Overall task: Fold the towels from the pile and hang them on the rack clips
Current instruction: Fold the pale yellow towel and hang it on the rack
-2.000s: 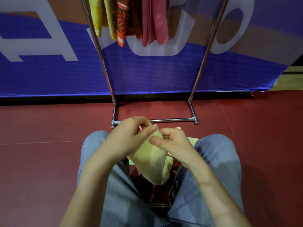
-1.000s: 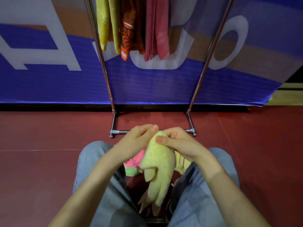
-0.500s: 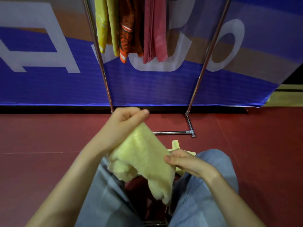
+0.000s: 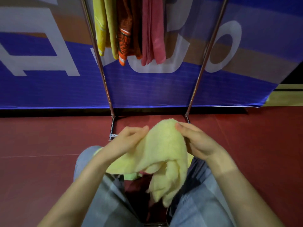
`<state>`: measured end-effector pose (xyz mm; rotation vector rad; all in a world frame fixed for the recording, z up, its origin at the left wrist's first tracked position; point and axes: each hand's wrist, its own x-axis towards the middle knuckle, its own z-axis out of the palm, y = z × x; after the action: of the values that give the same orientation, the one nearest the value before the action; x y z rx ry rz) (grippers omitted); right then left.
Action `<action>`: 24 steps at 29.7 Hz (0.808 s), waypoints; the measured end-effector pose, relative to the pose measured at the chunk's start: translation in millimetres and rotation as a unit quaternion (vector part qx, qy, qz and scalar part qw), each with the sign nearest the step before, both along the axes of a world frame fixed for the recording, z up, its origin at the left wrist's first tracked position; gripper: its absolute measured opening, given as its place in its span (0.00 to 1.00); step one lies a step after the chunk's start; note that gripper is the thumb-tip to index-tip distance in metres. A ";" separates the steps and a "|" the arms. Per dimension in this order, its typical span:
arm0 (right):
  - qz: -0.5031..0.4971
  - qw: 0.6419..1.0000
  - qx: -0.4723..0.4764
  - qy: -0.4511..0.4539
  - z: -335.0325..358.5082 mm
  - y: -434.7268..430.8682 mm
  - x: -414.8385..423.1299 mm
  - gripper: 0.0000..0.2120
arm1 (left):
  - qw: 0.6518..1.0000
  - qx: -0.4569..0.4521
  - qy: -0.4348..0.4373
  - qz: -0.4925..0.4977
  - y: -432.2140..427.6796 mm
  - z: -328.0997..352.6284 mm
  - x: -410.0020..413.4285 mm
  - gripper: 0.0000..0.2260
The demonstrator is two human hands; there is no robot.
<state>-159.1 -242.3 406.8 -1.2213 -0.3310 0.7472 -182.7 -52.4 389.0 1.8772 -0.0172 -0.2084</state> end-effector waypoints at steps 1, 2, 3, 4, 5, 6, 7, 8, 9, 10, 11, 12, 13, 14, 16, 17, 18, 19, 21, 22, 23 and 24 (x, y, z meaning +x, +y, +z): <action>0.003 1.000 -0.007 -0.003 2.9 1.6 1.4 0.26 | 0.998 -0.061 0.023 0.008 -9.3 6.9 1.0 0.19; 0.011 1.000 -0.011 -0.004 5.4 2.7 1.4 0.25 | 0.993 -0.109 0.043 0.013 -16.8 12.6 3.4 0.18; 0.019 1.000 -0.011 -0.006 6.6 3.0 1.3 0.24 | 0.989 -0.137 0.059 0.008 -21.4 15.7 7.0 0.18; 0.025 1.000 -0.013 -0.003 7.6 2.6 0.7 0.22 | 0.988 -0.142 0.068 0.000 -23.9 19.6 9.6 0.19; 0.026 0.999 -0.025 0.005 6.8 1.5 0.0 0.19 | 0.988 -0.136 0.069 -0.007 -25.3 24.4 10.3 0.19; 0.027 0.999 -0.044 0.011 5.4 -0.4 -0.8 0.15 | 0.989 -0.133 0.060 -0.017 -25.8 29.4 9.6 0.18; 0.032 0.997 -0.064 0.016 4.2 -2.2 -1.7 0.11 | 0.989 -0.134 0.046 -0.038 -24.6 30.2 10.0 0.18; 0.041 0.996 -0.083 0.022 4.0 -4.1 -2.9 0.11 | 0.988 -0.135 0.028 -0.065 -24.2 32.0 9.8 0.17; 0.054 0.993 -0.098 0.023 3.0 -6.8 -3.7 0.11 | 0.987 -0.132 0.013 -0.091 -24.0 31.9 10.0 0.18; 0.066 0.991 -0.110 0.023 2.8 -8.9 -4.4 0.11 | 0.986 -0.127 0.005 -0.109 -23.4 30.9 9.7 0.18; 0.076 0.990 -0.119 0.023 4.0 -10.0 -5.4 0.12 | 0.986 -0.122 0.004 -0.116 -22.6 27.6 9.4 0.17; 0.086 0.988 -0.123 0.022 5.6 -11.0 -6.7 0.13 | 0.986 -0.119 0.008 -0.118 -21.9 24.6 8.2 0.17; 0.091 0.988 -0.126 0.013 6.8 -13.3 -6.3 0.14 | 0.985 -0.120 0.014 -0.122 -22.3 23.8 8.0 0.19; 0.098 0.987 -0.130 -0.001 6.9 -13.7 -6.7 0.15 | 0.984 -0.124 0.023 -0.129 -21.6 22.8 4.4 0.19; 0.106 0.986 -0.124 -0.025 8.0 -14.3 -7.0 0.20 | 0.978 -0.116 0.040 -0.166 -19.7 20.3 -0.9 0.21; 0.110 0.986 -0.119 -0.032 9.1 -14.7 -6.8 0.21 | 0.975 -0.109 0.043 -0.189 -19.4 19.8 -2.2 0.21; 0.114 0.986 -0.117 -0.040 10.6 -14.9 -6.7 0.21 | 0.971 -0.102 0.045 -0.213 -19.0 18.9 -3.0 0.20; 0.119 0.985 -0.116 -0.045 12.0 -14.4 -6.4 0.21 | 0.966 -0.101 0.045 -0.234 -18.6 17.2 -2.8 0.19; 0.125 0.984 -0.117 -0.055 11.6 -13.6 -5.1 0.23 | 0.961 -0.107 0.046 -0.249 -17.0 16.1 -1.6 0.22; 0.126 0.982 -0.123 -0.061 9.2 -13.2 -3.8 0.25 | 0.961 -0.117 0.050 -0.245 -15.3 17.5 -1.1 0.21; 0.125 0.981 -0.130 -0.067 5.1 -13.7 -2.2 0.28 | 0.958 -0.130 0.046 -0.251 -12.9 17.8 -0.3 0.18; 0.126 0.980 -0.141 -0.068 1.4 -14.0 -1.3 0.31 | 0.953 -0.142 0.044 -0.263 -10.7 19.9 -1.1 0.14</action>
<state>-160.5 -256.3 408.3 -1.5217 -0.5121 0.9537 -183.9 -63.1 408.9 1.5408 -0.4676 -0.6219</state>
